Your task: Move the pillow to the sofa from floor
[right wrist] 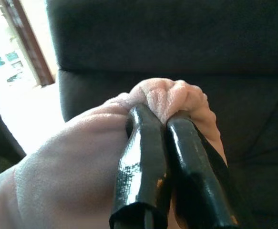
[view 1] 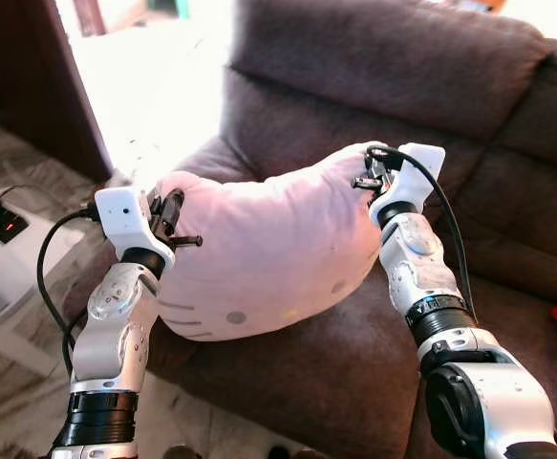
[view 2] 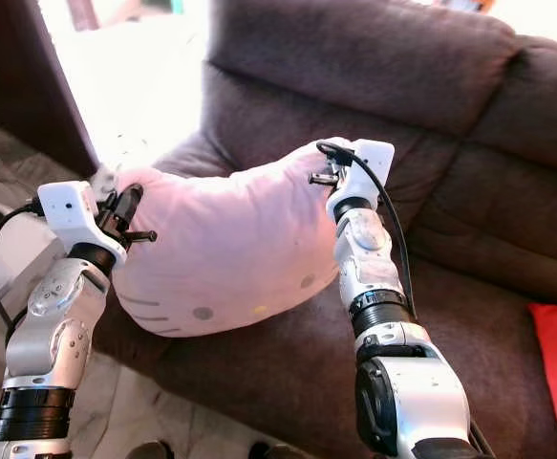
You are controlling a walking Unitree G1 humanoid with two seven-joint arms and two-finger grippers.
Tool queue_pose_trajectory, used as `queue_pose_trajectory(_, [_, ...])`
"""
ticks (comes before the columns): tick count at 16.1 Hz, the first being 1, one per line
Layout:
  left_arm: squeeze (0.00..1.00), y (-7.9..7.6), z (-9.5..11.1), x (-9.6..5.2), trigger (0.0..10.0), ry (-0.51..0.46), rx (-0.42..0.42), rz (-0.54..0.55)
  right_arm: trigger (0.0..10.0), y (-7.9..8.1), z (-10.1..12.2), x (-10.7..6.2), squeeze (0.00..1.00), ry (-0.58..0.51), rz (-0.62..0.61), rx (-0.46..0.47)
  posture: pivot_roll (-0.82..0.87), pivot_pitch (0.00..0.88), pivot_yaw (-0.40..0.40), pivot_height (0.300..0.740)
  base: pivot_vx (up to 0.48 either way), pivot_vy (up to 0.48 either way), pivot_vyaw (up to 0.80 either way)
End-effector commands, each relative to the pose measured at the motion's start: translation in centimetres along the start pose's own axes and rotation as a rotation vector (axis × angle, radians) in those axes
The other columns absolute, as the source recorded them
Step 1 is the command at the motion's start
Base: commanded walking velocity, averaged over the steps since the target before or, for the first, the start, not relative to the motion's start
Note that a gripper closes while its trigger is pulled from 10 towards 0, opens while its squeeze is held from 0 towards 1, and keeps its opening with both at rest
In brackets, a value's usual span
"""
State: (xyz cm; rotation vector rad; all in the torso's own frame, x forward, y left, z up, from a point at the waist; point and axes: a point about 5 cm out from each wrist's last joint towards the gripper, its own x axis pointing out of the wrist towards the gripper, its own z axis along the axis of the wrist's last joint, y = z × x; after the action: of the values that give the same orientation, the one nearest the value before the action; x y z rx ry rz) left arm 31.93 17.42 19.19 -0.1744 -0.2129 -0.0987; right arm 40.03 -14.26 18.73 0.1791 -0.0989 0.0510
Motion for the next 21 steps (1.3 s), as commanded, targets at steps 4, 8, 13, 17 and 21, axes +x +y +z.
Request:
queue_pose_trajectory(4, [0.0, -0.73, 1.37, 0.21, 10.0, -0.072, 0.019, -0.037, 10.0, 0.25, 1.59, 0.3, 0.0, -0.068, 0.015, -0.019, 0.18, 0.121, -0.12, 0.74, 0.241, 0.0, 0.0])
queue_pose_trajectory(8, [0.0, -0.78, 1.43, 0.26, 10.0, -0.072, 0.024, -0.041, 10.0, 0.36, 1.36, 0.27, 0.0, -0.06, 0.02, -0.009, 0.18, 0.125, -0.118, 0.74, 0.247, 0.0, 0.0])
queue_pose_trajectory(13, [0.0, -0.7, 1.37, 0.16, 10.0, -0.067, 0.027, -0.042, 10.0, 0.41, 1.35, 0.2, 0.0, -0.069, 0.021, -0.003, 0.18, 0.131, -0.118, 0.74, 0.245, 0.0, -0.44])
queue_pose_trajectory(17, [0.0, -0.79, 1.34, 0.19, 10.0, -0.066, 0.027, -0.045, 10.0, 0.53, 1.3, 0.19, 0.0, -0.065, 0.024, -0.007, 0.18, 0.135, -0.12, 0.74, 0.246, 0.0, 0.0])
queue_pose_trajectory(21, [0.0, -0.87, 1.26, 0.12, 10.0, -0.067, 0.024, -0.053, 10.0, 0.68, 1.24, 0.2, 0.0, -0.062, 0.029, -0.008, 0.18, 0.137, -0.123, 0.74, 0.0, 0.0, 0.0])
